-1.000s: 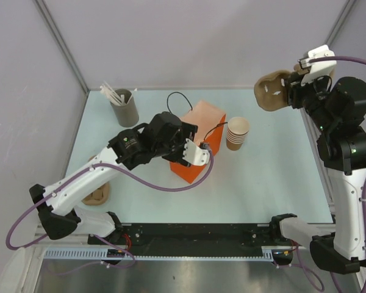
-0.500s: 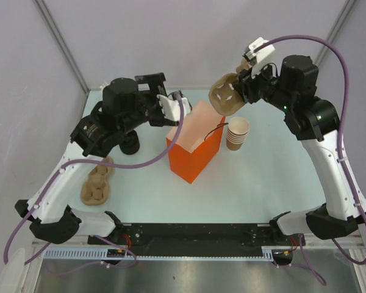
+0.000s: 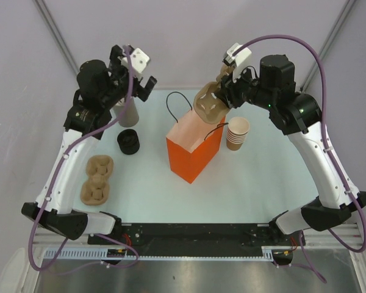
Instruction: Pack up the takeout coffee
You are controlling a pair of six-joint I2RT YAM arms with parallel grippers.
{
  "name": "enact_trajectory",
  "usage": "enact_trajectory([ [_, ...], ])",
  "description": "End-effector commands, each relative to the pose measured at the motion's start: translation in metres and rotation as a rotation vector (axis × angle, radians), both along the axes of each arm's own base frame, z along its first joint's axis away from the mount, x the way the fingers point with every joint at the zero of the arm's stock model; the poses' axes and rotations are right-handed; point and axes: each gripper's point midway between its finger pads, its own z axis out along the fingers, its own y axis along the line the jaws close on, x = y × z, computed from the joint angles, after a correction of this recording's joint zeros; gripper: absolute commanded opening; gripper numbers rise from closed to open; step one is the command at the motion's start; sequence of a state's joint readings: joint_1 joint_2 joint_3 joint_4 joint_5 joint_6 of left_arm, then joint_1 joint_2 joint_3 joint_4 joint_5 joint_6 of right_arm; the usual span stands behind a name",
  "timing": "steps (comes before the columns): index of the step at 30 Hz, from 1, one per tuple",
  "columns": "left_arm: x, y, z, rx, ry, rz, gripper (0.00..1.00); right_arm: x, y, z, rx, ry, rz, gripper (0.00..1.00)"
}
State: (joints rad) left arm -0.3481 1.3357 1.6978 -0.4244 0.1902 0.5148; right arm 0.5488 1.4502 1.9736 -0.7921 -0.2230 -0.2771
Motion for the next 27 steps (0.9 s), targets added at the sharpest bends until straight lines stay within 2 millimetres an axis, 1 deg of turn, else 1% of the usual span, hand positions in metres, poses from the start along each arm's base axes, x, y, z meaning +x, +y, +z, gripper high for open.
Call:
enact_trajectory([
  [1, -0.010, -0.014, 0.032, -0.281, 0.003, -0.120, 1.00, -0.009, 0.010, 0.012, 0.046, 0.004, 0.052, 0.41],
  [2, -0.010, -0.018, 0.023, -0.286, 0.026, -0.144, 0.99, -0.012, 0.012, 0.011, 0.048, 0.008, 0.062, 0.41],
  [4, -0.007, -0.019, 0.017, -0.302, 0.046, -0.143, 0.99, -0.015, 0.015, 0.010, 0.049, 0.019, 0.082, 0.41],
  [5, -0.004, -0.019, 0.010, -0.306, 0.063, -0.138, 0.99, -0.017, 0.018, 0.009, 0.050, 0.024, 0.091, 0.41],
  [10, 0.002, -0.024, -0.011, -0.332, 0.129, -0.149, 0.99, -0.024, 0.024, 0.011, 0.056, 0.030, 0.126, 0.41],
  [16, -0.005, -0.024, -0.016, -0.334, 0.162, -0.156, 0.99, -0.033, 0.030, 0.012, 0.054, 0.040, 0.161, 0.41],
  [20, -0.005, -0.023, -0.022, -0.325, 0.177, -0.148, 0.99, -0.039, 0.032, 0.015, 0.068, 0.048, 0.180, 0.41],
  [23, -0.005, -0.026, -0.028, -0.323, 0.194, -0.162, 0.99, -0.045, 0.036, 0.017, 0.080, 0.055, 0.203, 0.41],
  [27, -0.004, -0.029, -0.034, -0.328, 0.208, -0.174, 0.99, -0.050, 0.045, 0.014, 0.079, 0.067, 0.229, 0.41],
])
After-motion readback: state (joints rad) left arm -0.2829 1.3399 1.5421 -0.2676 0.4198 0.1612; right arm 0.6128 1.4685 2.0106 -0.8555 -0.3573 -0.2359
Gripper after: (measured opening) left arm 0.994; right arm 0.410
